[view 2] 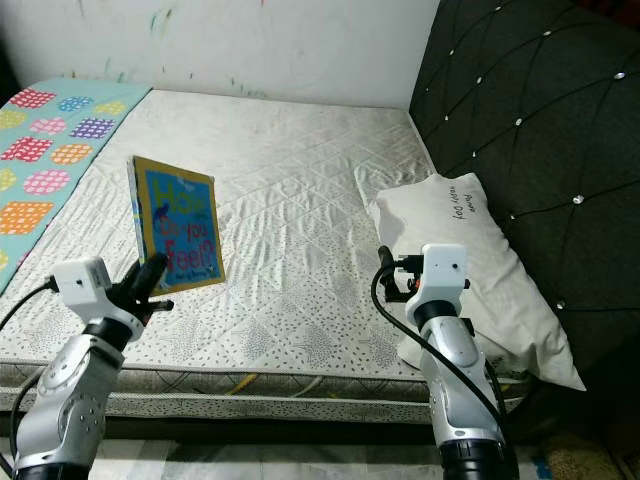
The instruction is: Clean up the room
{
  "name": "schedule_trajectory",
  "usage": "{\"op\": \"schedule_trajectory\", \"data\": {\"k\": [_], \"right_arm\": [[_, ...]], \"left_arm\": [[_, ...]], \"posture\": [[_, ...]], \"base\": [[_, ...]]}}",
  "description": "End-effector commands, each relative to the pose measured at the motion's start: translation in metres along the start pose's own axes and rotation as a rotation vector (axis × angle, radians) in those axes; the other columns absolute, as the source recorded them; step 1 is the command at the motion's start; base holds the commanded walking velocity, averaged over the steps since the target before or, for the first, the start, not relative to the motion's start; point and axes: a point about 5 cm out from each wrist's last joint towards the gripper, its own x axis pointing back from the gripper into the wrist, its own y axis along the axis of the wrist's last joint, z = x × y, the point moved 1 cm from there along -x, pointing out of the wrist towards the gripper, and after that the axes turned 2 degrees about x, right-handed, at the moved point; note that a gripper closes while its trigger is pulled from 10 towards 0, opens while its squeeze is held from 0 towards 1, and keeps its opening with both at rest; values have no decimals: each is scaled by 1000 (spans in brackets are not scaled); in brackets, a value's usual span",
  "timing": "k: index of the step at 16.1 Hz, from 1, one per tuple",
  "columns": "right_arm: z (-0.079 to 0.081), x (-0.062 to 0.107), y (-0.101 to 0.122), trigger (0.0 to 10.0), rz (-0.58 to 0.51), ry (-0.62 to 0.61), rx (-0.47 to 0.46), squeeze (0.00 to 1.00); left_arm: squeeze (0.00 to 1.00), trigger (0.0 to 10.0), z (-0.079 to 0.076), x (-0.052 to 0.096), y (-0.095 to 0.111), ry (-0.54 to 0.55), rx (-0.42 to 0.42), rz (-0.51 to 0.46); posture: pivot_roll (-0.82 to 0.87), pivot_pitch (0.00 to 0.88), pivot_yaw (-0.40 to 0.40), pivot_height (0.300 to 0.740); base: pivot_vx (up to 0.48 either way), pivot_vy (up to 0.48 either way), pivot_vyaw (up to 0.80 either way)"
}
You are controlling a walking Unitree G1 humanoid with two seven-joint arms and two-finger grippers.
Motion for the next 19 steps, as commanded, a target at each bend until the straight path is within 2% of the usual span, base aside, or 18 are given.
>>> {"op": "schedule_trajectory", "data": {"k": [1,15,19], "right_arm": [[0,0,5,10000,-14,11,13,0],[1,-1,6,10000,-21,8,23,0],[0,-1,5,10000,-19,7,26,0]], "left_arm": [[0,10000,-8,-3,13,-46,-13,-57],[0,10000,-7,-7,12,-50,-13,-38],[0,10000,-7,-8,12,-30,-8,-38]], "posture": [[-29,0,-77,740],[-30,0,-66,740],[-29,0,-66,740]], "base": [[266,0,0],[272,0,0],[0,0,0]]}}
